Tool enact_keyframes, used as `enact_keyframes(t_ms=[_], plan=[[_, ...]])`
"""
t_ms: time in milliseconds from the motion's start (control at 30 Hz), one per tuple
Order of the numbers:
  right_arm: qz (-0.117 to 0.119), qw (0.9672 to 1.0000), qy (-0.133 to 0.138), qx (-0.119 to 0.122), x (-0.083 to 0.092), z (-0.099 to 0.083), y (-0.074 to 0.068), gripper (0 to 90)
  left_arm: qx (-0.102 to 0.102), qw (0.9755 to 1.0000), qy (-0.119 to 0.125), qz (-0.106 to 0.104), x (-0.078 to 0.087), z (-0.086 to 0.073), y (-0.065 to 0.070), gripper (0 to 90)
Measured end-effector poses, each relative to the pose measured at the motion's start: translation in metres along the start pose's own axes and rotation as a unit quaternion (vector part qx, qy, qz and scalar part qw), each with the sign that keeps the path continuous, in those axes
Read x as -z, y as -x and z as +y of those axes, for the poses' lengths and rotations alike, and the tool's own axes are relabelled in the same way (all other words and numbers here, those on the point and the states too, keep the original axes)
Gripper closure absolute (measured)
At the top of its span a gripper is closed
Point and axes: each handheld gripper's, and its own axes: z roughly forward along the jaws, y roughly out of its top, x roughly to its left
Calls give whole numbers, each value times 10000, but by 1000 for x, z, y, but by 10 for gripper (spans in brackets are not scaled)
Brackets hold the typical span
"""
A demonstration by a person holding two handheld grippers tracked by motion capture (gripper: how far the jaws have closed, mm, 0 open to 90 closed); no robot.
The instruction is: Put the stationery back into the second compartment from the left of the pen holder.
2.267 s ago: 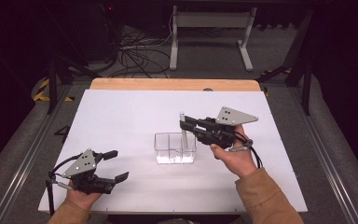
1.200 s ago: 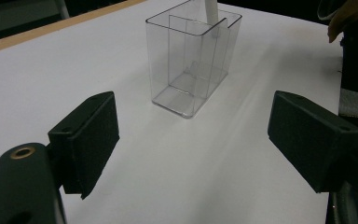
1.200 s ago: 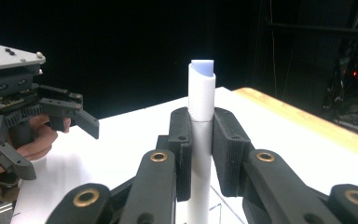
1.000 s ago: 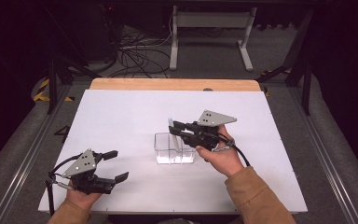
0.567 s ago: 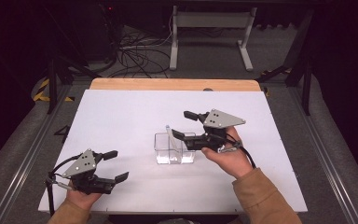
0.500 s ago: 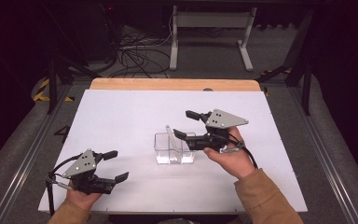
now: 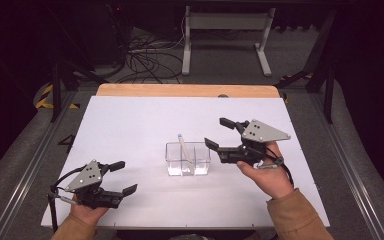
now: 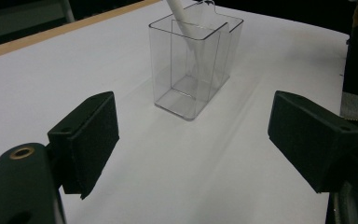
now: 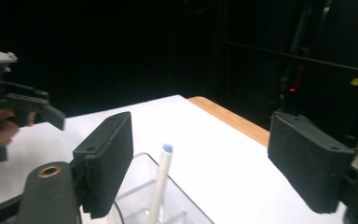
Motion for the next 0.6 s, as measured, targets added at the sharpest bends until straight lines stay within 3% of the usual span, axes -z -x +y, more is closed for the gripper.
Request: enact_keyframes(t_ms=[67, 233, 600], plan=[[-158, 9999, -26, 18, 6, -3, 2, 200, -3, 10000, 6, 19, 1, 0, 1, 171], [-260, 9996, -87, 19, 23, -18, 9, 168, 8, 10000, 50, 59, 2, 1, 2, 169], [-175, 9993, -320, -123, 50, -58, 21, 143, 81, 9997, 137, 201, 6, 0, 6, 163]])
